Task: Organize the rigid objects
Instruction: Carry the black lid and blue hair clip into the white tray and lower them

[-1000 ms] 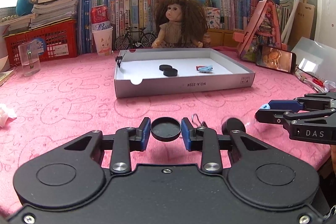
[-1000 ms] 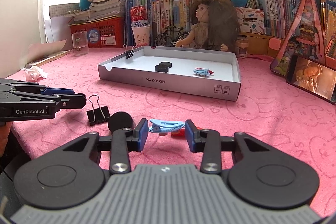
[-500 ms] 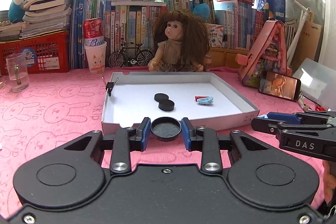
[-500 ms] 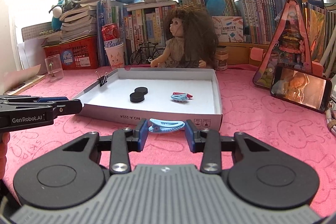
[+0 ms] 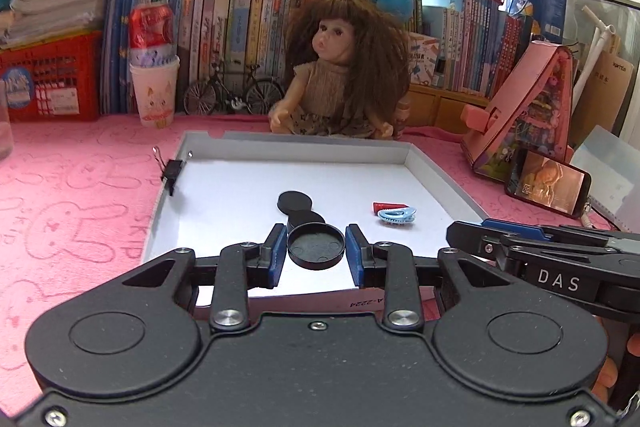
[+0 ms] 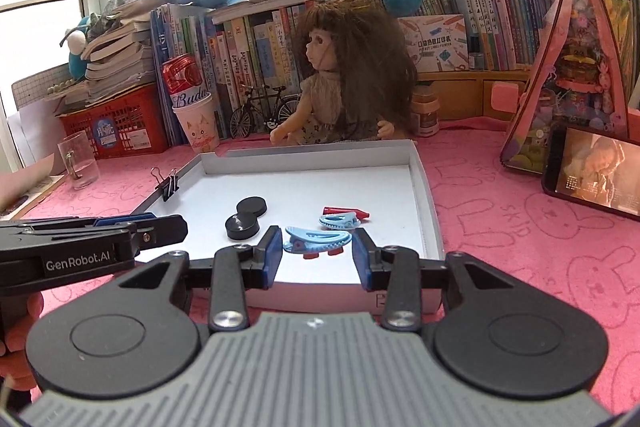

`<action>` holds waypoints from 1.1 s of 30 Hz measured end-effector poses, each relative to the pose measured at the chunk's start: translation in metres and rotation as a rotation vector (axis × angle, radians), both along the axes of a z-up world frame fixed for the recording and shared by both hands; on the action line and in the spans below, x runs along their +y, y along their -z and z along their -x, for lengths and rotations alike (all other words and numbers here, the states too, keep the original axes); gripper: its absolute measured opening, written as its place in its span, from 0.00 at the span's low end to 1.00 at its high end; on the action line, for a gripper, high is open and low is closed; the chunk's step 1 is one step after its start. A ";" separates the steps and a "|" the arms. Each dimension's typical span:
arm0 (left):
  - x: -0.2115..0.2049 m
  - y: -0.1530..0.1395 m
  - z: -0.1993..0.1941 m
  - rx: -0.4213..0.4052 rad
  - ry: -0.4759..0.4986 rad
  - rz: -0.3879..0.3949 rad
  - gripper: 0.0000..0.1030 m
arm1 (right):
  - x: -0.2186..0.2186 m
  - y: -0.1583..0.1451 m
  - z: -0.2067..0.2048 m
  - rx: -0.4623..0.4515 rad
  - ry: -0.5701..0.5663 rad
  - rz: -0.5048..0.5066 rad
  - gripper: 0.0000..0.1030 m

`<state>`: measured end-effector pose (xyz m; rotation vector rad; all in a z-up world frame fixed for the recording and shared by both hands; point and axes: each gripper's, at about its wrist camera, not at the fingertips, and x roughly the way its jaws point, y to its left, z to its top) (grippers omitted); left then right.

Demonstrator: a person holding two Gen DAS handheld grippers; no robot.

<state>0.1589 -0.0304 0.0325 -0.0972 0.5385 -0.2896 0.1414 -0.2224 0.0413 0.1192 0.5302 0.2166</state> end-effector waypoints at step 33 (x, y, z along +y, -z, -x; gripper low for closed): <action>-0.021 0.031 -0.088 0.126 -0.036 -0.107 0.29 | 0.015 0.032 -0.081 0.130 0.033 0.065 0.42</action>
